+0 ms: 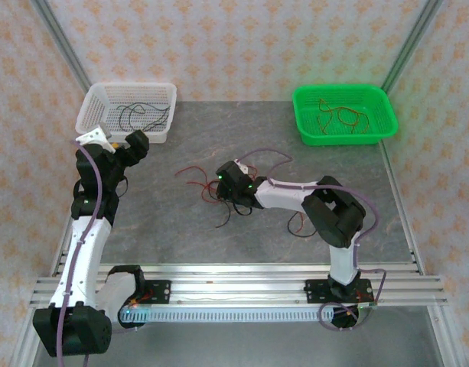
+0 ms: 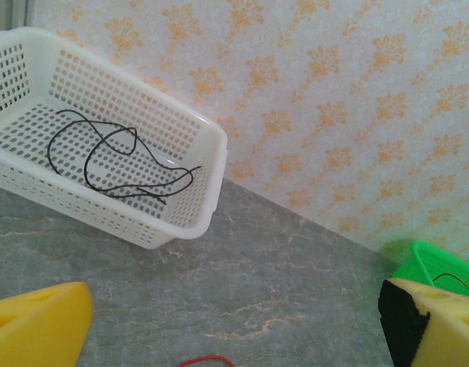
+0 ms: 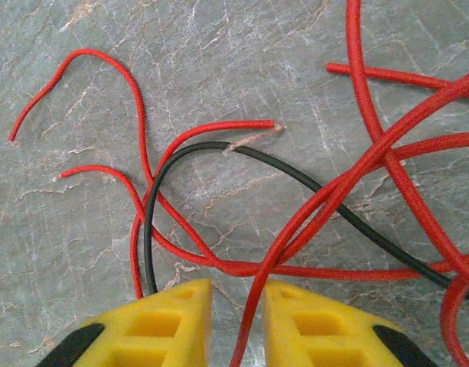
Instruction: Untangle the cables
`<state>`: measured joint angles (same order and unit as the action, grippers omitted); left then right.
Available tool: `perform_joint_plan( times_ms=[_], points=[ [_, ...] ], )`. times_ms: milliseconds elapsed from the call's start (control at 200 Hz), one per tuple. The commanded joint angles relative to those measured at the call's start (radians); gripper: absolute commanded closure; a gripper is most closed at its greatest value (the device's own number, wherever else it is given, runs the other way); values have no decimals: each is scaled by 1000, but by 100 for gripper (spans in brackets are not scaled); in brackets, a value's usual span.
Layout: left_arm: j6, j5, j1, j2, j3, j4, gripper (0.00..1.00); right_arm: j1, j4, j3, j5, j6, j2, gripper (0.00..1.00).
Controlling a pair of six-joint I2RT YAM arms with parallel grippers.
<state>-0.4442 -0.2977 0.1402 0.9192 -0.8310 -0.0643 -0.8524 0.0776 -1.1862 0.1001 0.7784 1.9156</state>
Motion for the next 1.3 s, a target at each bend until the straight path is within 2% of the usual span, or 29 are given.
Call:
perform_joint_plan(
  times_ms=[0,175,285,380,445,626,721,836,931,1051,1156,1296],
  points=[
    [12,10,7,1,-3,-8,4,-5,9,-32,-27,2,26,77],
    [12,8,7,3,-5,-9,4,-4,-5,-30,-17,3,40,78],
    [12,7,7,3,-4,-11,4,-5,-12,-27,-17,3,41,86],
    [12,7,7,2,-2,-11,4,-5,-12,-27,-26,1,27,100],
    [12,6,7,2,-1,-12,4,-5,-13,-20,-30,-6,9,100],
    [-8,-54,-15,12,-6,-33,19,-7,-1,-5,-15,-115,-119,100],
    [-19,-72,-97,15,2,-66,26,-6,22,1,38,-246,-215,100],
    [-9,-55,-270,5,47,-50,27,-6,60,14,142,-449,-323,100],
    [-1,-48,-433,-6,113,28,27,2,110,23,209,-607,-395,100],
    [23,-41,-587,-23,201,161,26,42,119,53,298,-739,-465,100],
    [50,-27,-669,-29,270,268,26,94,57,93,385,-802,-519,100],
    [64,-2,-717,-23,368,412,26,150,-42,121,441,-810,-561,100]
  ],
)
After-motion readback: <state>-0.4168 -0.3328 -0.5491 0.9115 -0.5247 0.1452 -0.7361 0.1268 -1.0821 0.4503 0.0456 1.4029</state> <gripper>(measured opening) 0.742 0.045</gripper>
